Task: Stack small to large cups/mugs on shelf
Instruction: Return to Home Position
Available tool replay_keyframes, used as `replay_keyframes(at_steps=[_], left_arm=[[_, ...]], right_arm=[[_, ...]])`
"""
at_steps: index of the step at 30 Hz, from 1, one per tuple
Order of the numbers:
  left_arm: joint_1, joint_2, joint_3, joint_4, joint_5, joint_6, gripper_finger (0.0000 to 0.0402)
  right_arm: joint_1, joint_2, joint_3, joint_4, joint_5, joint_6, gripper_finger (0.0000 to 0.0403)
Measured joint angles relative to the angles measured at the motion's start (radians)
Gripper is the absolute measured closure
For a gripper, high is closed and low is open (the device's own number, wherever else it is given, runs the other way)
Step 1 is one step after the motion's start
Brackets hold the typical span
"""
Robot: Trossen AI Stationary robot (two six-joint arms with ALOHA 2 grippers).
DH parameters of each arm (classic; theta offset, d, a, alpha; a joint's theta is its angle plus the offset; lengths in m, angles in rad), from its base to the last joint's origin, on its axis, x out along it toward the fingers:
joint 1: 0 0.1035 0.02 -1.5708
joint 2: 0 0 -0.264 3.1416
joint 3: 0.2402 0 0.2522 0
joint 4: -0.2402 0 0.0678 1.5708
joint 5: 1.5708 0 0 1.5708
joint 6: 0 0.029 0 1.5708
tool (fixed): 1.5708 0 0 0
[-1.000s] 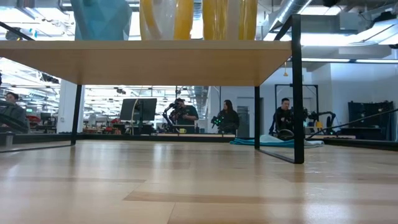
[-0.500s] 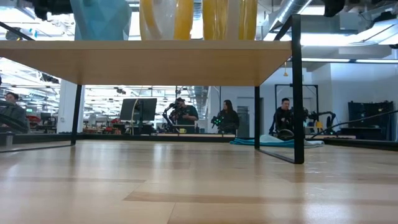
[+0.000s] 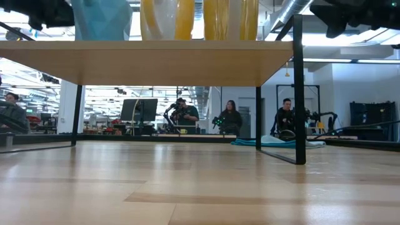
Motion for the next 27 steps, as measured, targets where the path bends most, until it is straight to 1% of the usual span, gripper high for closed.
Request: replay_keyframes(at_steps=[5, 10, 12, 14, 18, 23, 27], left_arm=[[0.0, 0.0, -0.06, 0.004, -0.103, -0.076, 0.0195], [0.0, 0.0, -0.113, 0.008, -0.12, -0.146, 0.0195], [0.0, 0.0, -0.136, 0.02, -0.142, -0.177, 0.0195], [0.0, 0.0, -0.154, 0.041, -0.154, -0.187, 0.0195], [0.0, 0.0, -0.169, 0.051, -0.134, -0.197, 0.0195], [0.0, 0.0, -0.2, 0.081, -0.032, -0.187, 0.0195], [0.0, 0.0, -0.255, 0.138, -0.022, -0.188, 0.0195]], right_arm=[[-0.02, -0.071, -0.042, 0.008, -0.034, 0.058, 0.0163], [-0.023, -0.153, -0.109, 0.036, -0.038, 0.08, 0.0163], [-0.023, -0.182, -0.138, 0.047, -0.036, 0.087, 0.0163], [-0.024, -0.179, -0.156, 0.073, -0.037, 0.098, 0.0163], [-0.034, -0.179, -0.184, 0.078, -0.018, 0.101, 0.0163], [-0.062, -0.18, -0.234, 0.155, -0.018, 0.125, 0.0163], [-0.089, -0.18, -0.263, 0.169, -0.023, 0.166, 0.0163]])
